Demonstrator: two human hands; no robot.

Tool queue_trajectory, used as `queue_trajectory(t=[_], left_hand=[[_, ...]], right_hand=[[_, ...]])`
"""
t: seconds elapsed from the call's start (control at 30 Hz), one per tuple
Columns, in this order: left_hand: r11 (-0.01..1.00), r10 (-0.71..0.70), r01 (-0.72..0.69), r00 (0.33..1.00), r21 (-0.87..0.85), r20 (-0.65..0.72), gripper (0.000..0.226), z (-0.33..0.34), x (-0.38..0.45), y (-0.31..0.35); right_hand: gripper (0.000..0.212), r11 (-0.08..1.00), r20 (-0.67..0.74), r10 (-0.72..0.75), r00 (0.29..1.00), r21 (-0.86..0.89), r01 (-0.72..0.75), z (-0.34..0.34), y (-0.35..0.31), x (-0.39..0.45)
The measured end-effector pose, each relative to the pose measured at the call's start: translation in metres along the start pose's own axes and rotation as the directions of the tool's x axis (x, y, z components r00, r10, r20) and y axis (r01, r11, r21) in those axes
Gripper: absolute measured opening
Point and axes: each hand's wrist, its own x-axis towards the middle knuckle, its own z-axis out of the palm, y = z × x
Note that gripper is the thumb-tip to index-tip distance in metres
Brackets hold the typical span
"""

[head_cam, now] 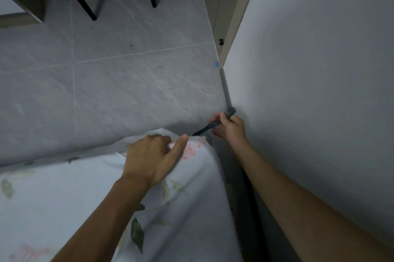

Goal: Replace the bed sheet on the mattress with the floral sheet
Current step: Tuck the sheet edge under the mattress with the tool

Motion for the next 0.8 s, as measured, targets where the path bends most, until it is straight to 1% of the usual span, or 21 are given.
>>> queue_trajectory(t=[0.1, 0.13, 0.2, 0.23, 0.3, 0.33, 0.37, 0.4, 0.47, 0.5, 0.53, 0.57, 0.6, 0.63, 0.67, 0.7, 0.77, 0.8], left_hand=[[0.999, 0.044, -0.043, 0.997, -0.015, 0.060, 0.073, 0.002, 0.008, -0.006], [0.997, 0.069, -0.068, 0.996, -0.018, 0.060, 0.071, -0.003, 0.007, -0.014], [0.995, 0.094, -0.095, 0.995, 0.031, 0.027, 0.066, -0.018, 0.000, -0.047], [0.995, 0.078, -0.078, 0.997, 0.058, -0.002, 0.065, -0.025, -0.005, -0.073], [0.997, 0.003, 0.002, 0.998, 0.083, -0.057, 0.064, -0.032, -0.021, -0.121], [0.996, -0.033, 0.039, 0.997, 0.085, -0.070, 0.067, -0.030, -0.029, -0.138], [0.995, -0.049, 0.056, 0.995, 0.084, -0.082, 0.068, -0.025, -0.035, -0.149], [0.994, -0.042, 0.051, 0.994, 0.092, -0.097, 0.068, -0.018, -0.038, -0.153], [0.994, -0.029, 0.040, 0.993, 0.100, -0.116, 0.070, -0.010, -0.036, -0.153], [0.994, -0.033, 0.044, 0.993, 0.099, -0.109, 0.070, -0.011, -0.034, -0.152], [0.993, -0.036, 0.047, 0.994, 0.105, -0.106, 0.071, -0.011, -0.033, -0.151], [0.993, -0.051, 0.062, 0.994, 0.105, -0.102, 0.074, -0.013, -0.032, -0.150], [0.991, -0.086, 0.096, 0.991, 0.098, -0.100, 0.077, -0.017, -0.031, -0.148], [0.987, -0.128, 0.137, 0.987, 0.085, -0.101, 0.081, -0.021, -0.032, -0.146], [0.982, -0.168, 0.175, 0.981, 0.066, -0.097, 0.084, -0.026, -0.033, -0.142], [0.978, -0.200, 0.204, 0.976, 0.050, -0.088, 0.086, -0.032, -0.035, -0.139], [0.976, -0.213, 0.216, 0.973, 0.026, -0.093, 0.085, -0.045, -0.043, -0.133], [0.978, -0.206, 0.209, 0.973, 0.015, -0.107, 0.083, -0.050, -0.049, -0.131]], right_hand=[[0.023, 0.993, 0.189, 0.007, 0.982, -0.121, 0.016, 0.033, -0.014, 0.003], [0.022, 0.985, 0.249, 0.024, 0.968, -0.169, 0.019, 0.046, -0.018, 0.003], [0.021, 0.972, 0.346, 0.071, 0.936, -0.233, 0.013, 0.068, -0.019, 0.005], [0.020, 0.967, 0.395, 0.099, 0.913, -0.256, 0.006, 0.077, -0.018, 0.007], [0.019, 0.951, 0.478, 0.164, 0.863, -0.310, -0.009, 0.090, -0.018, 0.013], [0.020, 0.942, 0.500, 0.183, 0.847, -0.336, -0.005, 0.095, -0.017, 0.018], [0.020, 0.935, 0.500, 0.183, 0.846, -0.354, 0.006, 0.099, -0.017, 0.023], [0.021, 0.937, 0.479, 0.157, 0.864, -0.349, 0.023, 0.102, -0.017, 0.026], [0.023, 0.963, 0.385, 0.065, 0.921, -0.267, 0.043, 0.106, -0.015, 0.034], [0.023, 0.971, 0.366, 0.063, 0.928, -0.237, 0.027, 0.106, -0.015, 0.035], [0.023, 0.972, 0.388, 0.090, 0.917, -0.236, 0.004, 0.106, -0.015, 0.034], [0.022, 0.965, 0.436, 0.135, 0.890, -0.260, -0.019, 0.105, -0.012, 0.032], [0.023, 0.948, 0.501, 0.186, 0.845, -0.319, -0.020, 0.104, -0.009, 0.029], [0.023, 0.915, 0.554, 0.230, 0.800, -0.403, 0.016, 0.103, -0.006, 0.029], [0.024, 0.885, 0.582, 0.254, 0.773, -0.462, 0.057, 0.103, -0.007, 0.029], [0.025, 0.870, 0.590, 0.254, 0.767, -0.486, 0.085, 0.103, -0.009, 0.032], [0.023, 0.906, 0.565, 0.235, 0.791, -0.423, 0.033, 0.106, -0.012, 0.034], [0.022, 0.909, 0.561, 0.245, 0.791, -0.416, 0.014, 0.109, -0.012, 0.034]])
